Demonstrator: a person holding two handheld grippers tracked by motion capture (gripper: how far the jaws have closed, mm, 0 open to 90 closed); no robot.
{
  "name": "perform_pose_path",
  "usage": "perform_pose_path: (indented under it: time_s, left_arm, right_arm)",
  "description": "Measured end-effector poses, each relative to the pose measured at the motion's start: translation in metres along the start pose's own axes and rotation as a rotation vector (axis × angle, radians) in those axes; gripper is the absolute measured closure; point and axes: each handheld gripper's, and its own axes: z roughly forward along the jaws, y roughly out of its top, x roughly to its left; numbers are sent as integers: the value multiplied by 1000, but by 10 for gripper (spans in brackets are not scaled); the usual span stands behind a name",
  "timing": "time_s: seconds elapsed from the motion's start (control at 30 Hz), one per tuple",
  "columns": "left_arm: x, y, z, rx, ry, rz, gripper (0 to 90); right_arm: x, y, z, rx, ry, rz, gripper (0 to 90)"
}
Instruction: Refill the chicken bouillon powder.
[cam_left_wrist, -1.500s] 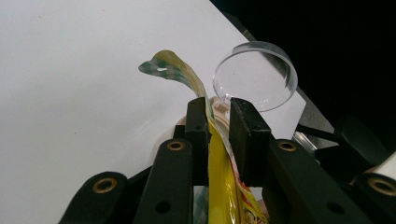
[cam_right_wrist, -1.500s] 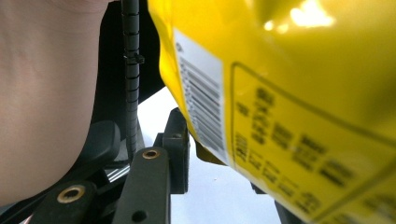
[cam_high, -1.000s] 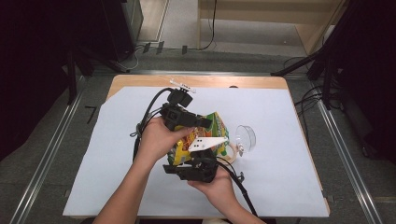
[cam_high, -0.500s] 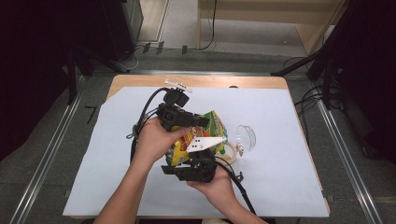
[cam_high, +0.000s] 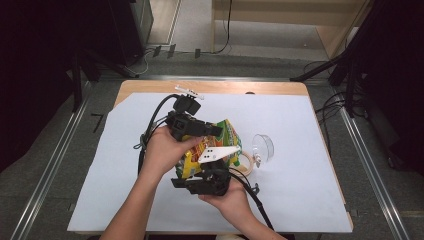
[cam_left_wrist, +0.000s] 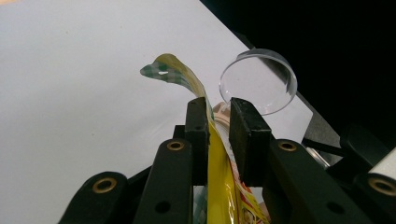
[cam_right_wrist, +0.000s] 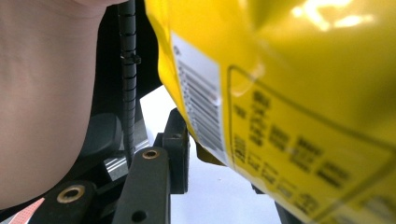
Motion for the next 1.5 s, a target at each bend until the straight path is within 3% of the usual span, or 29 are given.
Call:
perform_pose_path:
  time_s: [0.47, 1.03, 1.5]
  left_arm:
    - [2, 0, 6, 12, -13, -5, 776]
    - [1, 3, 8, 14, -32, -9, 769]
    - [-8, 4, 5, 17, -24, 12, 756]
  right_arm:
    - [-1, -4, -2, 13, -9, 10, 669]
    - [2, -4, -5, 11, -38, -20, 683]
    - [2, -3, -5, -5, -13, -1, 692]
